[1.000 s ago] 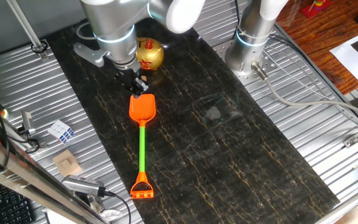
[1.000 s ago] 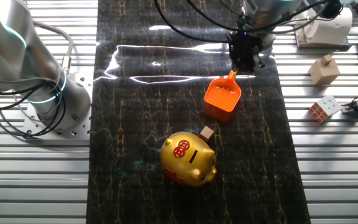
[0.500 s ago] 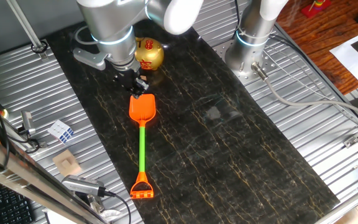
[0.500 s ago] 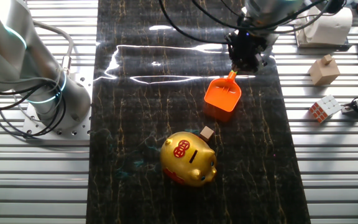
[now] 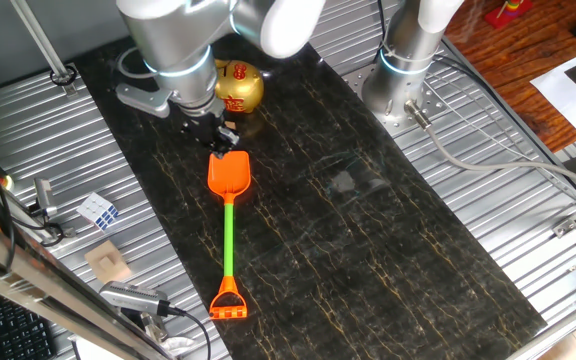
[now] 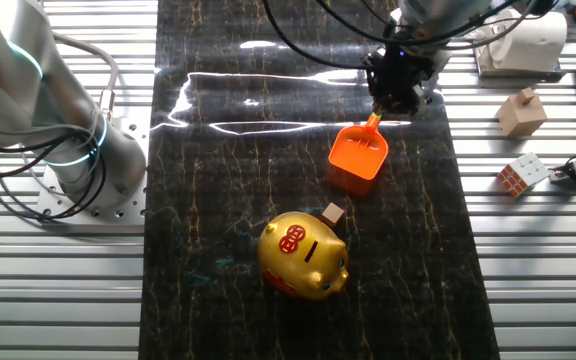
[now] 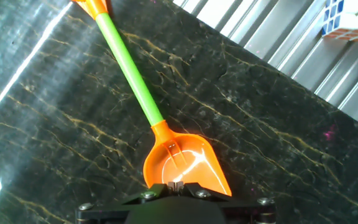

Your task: Use a shovel to scoop up an object

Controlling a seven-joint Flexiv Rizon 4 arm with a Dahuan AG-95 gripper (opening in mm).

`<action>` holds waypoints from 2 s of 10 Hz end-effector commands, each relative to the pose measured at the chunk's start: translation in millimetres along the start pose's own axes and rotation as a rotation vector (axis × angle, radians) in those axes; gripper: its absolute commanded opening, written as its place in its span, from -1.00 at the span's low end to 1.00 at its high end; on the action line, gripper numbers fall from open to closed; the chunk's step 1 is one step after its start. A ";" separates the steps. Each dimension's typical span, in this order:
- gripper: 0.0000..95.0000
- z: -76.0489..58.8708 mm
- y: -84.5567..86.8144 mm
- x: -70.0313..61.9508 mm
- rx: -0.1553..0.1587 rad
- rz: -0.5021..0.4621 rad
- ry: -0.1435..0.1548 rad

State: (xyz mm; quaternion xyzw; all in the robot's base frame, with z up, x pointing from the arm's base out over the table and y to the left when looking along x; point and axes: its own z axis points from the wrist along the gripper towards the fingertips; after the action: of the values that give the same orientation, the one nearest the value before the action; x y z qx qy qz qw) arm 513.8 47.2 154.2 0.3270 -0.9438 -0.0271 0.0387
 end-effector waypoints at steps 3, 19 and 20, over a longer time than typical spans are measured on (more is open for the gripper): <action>-1.00 18.6 10.0 -48.7 0.007 -0.009 -0.005; -0.20 97.2 66.0 -139.5 -0.001 -0.152 -0.040; -0.20 99.7 66.0 -140.2 -0.002 -0.156 -0.045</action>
State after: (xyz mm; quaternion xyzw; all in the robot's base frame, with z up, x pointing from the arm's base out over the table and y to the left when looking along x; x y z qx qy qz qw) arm 571.5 187.4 52.6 0.3995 -0.9158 -0.0385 0.0135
